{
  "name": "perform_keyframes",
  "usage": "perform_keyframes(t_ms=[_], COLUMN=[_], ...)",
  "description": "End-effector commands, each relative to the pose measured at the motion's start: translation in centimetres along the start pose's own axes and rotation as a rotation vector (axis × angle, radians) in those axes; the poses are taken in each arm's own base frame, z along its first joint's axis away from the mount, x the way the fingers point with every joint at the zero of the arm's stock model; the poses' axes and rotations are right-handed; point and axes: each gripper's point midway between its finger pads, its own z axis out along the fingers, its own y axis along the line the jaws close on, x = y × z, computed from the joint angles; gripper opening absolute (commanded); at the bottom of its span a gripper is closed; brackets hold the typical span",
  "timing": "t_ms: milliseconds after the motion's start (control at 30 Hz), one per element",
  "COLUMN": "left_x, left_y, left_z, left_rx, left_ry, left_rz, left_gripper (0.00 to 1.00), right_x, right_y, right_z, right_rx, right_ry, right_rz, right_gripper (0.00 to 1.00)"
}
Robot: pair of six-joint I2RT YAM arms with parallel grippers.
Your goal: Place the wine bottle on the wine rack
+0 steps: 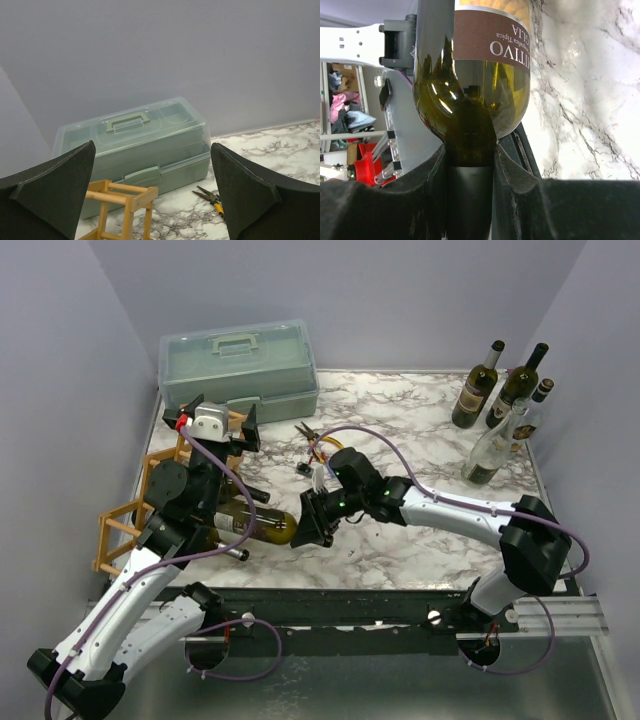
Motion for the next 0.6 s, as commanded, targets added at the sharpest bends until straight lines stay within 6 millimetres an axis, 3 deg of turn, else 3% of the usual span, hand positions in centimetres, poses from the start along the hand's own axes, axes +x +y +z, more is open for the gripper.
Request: perform_keyframes(t_ms=[0, 567], left_x=[0.1, 0.4], left_y=[0.5, 0.4], left_z=[-0.2, -0.2], left_rx=[-0.024, -0.017], left_ry=[-0.006, -0.002], left_rz=[0.004, 0.014], left_gripper=[0.99, 0.99], right_x=[-5.6, -7.5], right_y=[4.5, 4.1], right_z=[-0.6, 1.3], right_rx=[-0.138, -0.160], right_ry=[-0.156, -0.168], right_rz=[-0.157, -0.153], right_gripper=[0.01, 0.00])
